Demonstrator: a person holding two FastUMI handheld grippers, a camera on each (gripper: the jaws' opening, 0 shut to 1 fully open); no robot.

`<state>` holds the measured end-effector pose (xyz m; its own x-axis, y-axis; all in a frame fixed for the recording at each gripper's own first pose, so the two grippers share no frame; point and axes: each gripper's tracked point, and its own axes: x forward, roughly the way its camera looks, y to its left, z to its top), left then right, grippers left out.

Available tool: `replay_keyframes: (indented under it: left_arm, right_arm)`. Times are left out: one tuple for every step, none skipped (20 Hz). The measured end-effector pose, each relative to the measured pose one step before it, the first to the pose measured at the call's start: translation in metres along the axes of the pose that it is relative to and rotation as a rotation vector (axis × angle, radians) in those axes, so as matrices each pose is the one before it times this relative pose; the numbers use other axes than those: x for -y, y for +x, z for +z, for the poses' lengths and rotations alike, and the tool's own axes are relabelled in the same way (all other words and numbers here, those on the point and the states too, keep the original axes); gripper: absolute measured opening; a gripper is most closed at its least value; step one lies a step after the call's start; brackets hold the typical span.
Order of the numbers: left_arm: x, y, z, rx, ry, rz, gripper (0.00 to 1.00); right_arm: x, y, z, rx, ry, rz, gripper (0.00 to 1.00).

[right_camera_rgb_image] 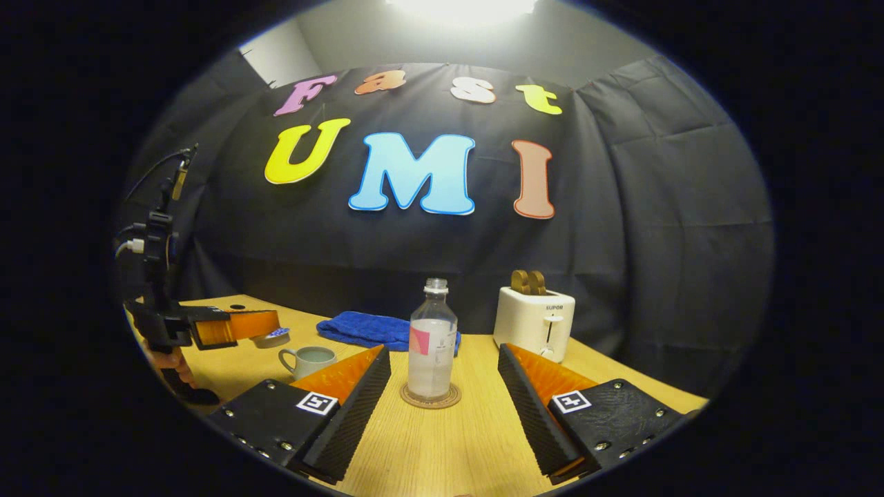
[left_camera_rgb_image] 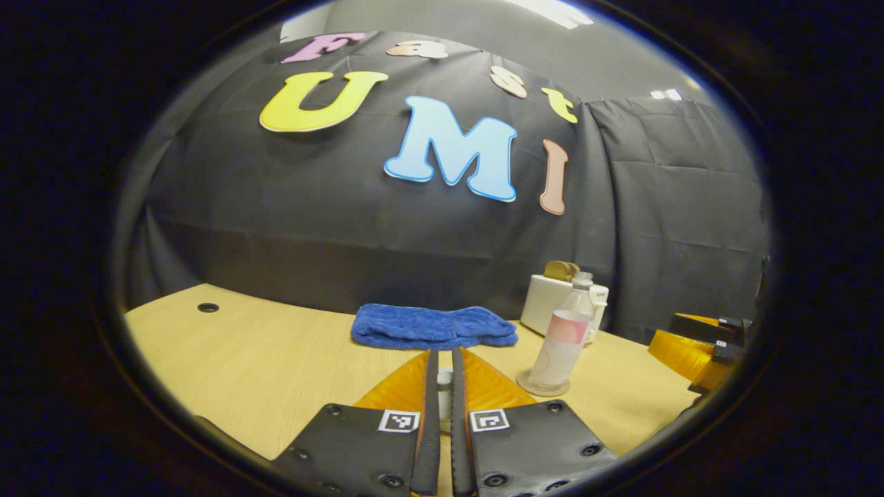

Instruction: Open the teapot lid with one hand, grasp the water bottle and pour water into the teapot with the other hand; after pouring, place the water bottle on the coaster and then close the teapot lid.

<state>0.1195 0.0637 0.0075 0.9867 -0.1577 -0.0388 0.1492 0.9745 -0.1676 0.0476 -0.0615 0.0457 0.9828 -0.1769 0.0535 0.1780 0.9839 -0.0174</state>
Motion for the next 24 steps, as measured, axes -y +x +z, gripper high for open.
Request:
replay_keyframes:
  left_arm:
    - [0.00521, 0.00599, -0.00430, -0.00949, 0.01302, 0.00324, 0.13]
    - [0.00392, 0.00527, -0.00169, -0.00427, 0.01419, 0.00250, 0.15]
    - [0.00411, 0.00540, -0.00167, -0.00168, 0.01212, 0.00207, 0.15]
    - [0.00353, 0.00560, -0.00004, 0.00306, 0.00720, 0.00066, 0.13]
    - [0.00447, 0.00659, -0.00301, -0.00229, 0.00490, -0.00141, 0.13]
    - [0.00333, 0.00554, -0.00177, -0.00474, 0.00783, 0.00125, 0.15]
    - [0.00228, 0.00518, -0.00124, -0.00261, 0.01274, 0.00720, 0.14]
    - [0.00136, 0.00568, 0.00018, -0.00048, 0.01217, 0.00398, 0.14]
    - [0.00260, 0.00352, -0.00099, -0.00239, 0.00259, -0.00155, 0.12]
    - [0.00011, 0.00343, -0.00060, -0.00502, 0.00217, 0.00446, 0.14]
    - [-0.00224, 0.00390, -0.00321, -0.00545, 0.00577, 0.00791, 0.14]
    - [-0.00178, 0.00201, -0.00163, -0.00402, 0.00728, 0.00601, 0.14]
    - [-0.00115, 0.00026, -0.00001, 0.00419, 0.00146, 0.00256, 0.14]
    - [-0.00105, 0.00029, 0.00002, 0.00177, 0.00067, 0.00112, 0.15]
    - [-0.00116, 0.00085, -0.00080, 0.00010, 0.00187, 0.00206, 0.14]
    - [-0.00213, 0.00036, -0.00156, -0.00603, 0.01223, 0.00877, 0.14]
    - [0.00078, 0.00083, -0.00225, -0.00417, 0.00718, -0.00059, 0.14]
    - [0.00039, 0.00098, 0.00081, 0.00130, 0.00516, 0.00457, 0.15]
    - [0.00115, 0.00046, 0.00072, 0.00192, 0.00093, 0.00121, 0.14]
    - [0.00046, 0.00075, -0.00002, 0.00131, -0.00334, 0.00073, 0.13]
    - [0.00005, -0.00083, 0.00034, 0.00176, -0.00076, 0.00051, 0.13]
    - [0.00031, -0.00096, 0.00105, 0.00009, -0.00056, -0.00050, 0.15]
    - [-0.00016, 0.00098, -0.00208, -0.00147, 0.00020, -0.00054, 0.15]
    - [0.00062, 0.00076, 0.00013, -0.00026, -0.00033, -0.00040, 0.15]
  right_arm:
    - [0.00717, -0.00305, -0.00531, -0.01681, 0.01474, -0.01229, 0.97]
    - [0.00755, -0.00265, -0.00240, -0.00213, 0.00718, -0.01235, 0.97]
    - [0.00478, -0.00002, 0.00054, 0.00528, 0.00381, -0.01324, 0.97]
    - [0.00298, -0.00092, -0.00343, -0.00941, 0.00844, -0.00746, 0.97]
    - [-0.00184, -0.00184, 0.00430, 0.01175, 0.00374, 0.00569, 0.97]
    - [-0.00115, -0.00081, 0.00107, 0.00951, -0.01118, -0.00104, 0.97]
    - [0.00045, -0.00066, 0.00313, 0.01246, -0.01550, -0.00579, 0.97]
    - [-0.00152, -0.00186, 0.00207, 0.01030, -0.00973, 0.00161, 0.97]
    - [-0.00393, -0.00054, 0.00156, 0.00943, -0.00369, 0.01029, 0.97]
    - [-0.00315, 0.00057, -0.00118, 0.00066, -0.00236, 0.01049, 0.98]
    - [-0.00193, 0.00133, -0.00243, -0.00900, -0.00478, 0.00788, 0.97]
    - [-0.00408, 0.00072, -0.00539, -0.01454, -0.00334, 0.00892, 0.97]
    - [-0.00233, 0.00116, -0.00184, -0.00984, -0.00149, 0.00695, 0.97]
    - [-0.00185, -0.00087, -0.00223, -0.00963, 0.00066, 0.00633, 0.97]
    - [-0.00099, 0.00061, -0.00049, -0.00328, 0.00219, 0.00555, 0.97]
    - [-0.00082, 0.00041, -0.00093, -0.00237, 0.00048, 0.00205, 0.97]
    - [0.00003, 0.00031, -0.00036, -0.00084, -0.00213, 0.00018, 0.97]
    - [-0.00028, -0.00001, -0.00100, -0.00171, -0.00142, 0.00088, 0.97]
    - [-0.00016, 0.00042, -0.00035, -0.00036, -0.00164, 0.00104, 0.97]
    - [-0.00064, -0.00004, -0.00062, -0.00232, -0.00182, 0.00089, 0.97]
    - [0.00016, 0.00036, -0.00054, -0.00304, -0.00174, 0.00020, 0.97]
    - [-0.00018, 0.00072, -0.00094, -0.00239, 0.00053, 0.00161, 0.97]
    - [-0.00098, -0.00002, -0.00015, -0.00120, 0.00252, 0.00283, 0.97]
    - [-0.00015, -0.00035, 0.00026, 0.00069, 0.00067, 0.00100, 0.97]
